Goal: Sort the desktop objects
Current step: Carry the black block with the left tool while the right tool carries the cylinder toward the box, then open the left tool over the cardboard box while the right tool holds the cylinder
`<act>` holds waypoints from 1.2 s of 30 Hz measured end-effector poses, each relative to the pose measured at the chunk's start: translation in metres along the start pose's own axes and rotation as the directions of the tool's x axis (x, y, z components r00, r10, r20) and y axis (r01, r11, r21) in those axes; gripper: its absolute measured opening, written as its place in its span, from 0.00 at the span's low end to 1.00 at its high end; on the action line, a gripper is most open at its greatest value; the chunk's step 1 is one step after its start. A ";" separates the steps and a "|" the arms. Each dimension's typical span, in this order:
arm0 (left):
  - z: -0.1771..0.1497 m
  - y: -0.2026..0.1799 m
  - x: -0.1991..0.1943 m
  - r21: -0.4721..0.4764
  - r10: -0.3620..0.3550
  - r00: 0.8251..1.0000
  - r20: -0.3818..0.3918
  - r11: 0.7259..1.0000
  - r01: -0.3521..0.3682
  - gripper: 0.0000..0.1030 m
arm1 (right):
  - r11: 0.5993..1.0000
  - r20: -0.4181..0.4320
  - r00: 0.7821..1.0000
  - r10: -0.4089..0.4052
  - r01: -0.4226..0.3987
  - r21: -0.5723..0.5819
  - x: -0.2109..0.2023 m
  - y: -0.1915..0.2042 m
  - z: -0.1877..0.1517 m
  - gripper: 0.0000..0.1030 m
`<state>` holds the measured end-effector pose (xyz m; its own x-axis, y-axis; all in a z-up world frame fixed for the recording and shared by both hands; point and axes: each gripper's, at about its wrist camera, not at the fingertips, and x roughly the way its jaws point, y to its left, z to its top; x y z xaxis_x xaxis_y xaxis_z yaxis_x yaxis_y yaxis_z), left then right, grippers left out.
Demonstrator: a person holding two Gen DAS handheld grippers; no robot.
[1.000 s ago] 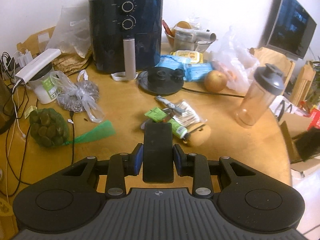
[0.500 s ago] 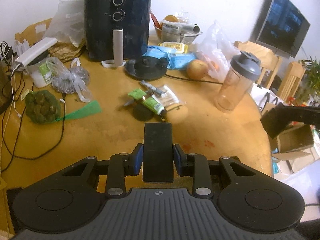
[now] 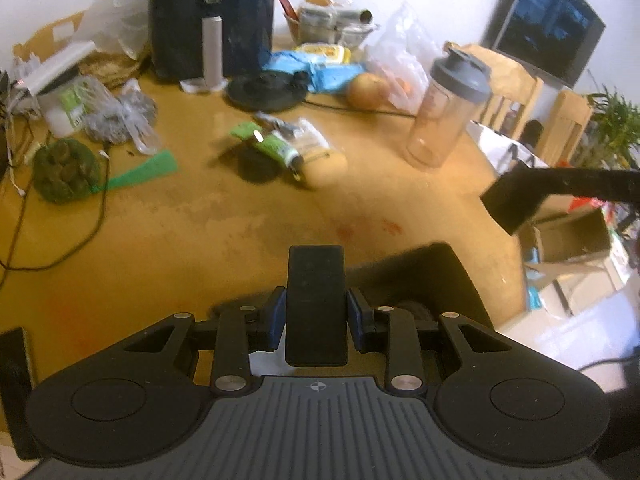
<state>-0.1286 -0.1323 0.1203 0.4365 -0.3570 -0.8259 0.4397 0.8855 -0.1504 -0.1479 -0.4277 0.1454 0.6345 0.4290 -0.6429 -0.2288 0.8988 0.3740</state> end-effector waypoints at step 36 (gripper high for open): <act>-0.046 -0.008 0.024 0.263 -0.018 0.983 -0.182 0.962 0.066 0.32 | 1.000 -0.102 0.995 0.011 -0.008 0.021 0.027 0.013 -0.013 0.39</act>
<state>-0.1577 -0.1347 0.0771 0.2784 -0.3128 -0.9081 0.6586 0.7503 -0.0565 -0.1428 -0.4035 0.1240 0.5533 0.4454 -0.7039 -0.2186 0.8931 0.3933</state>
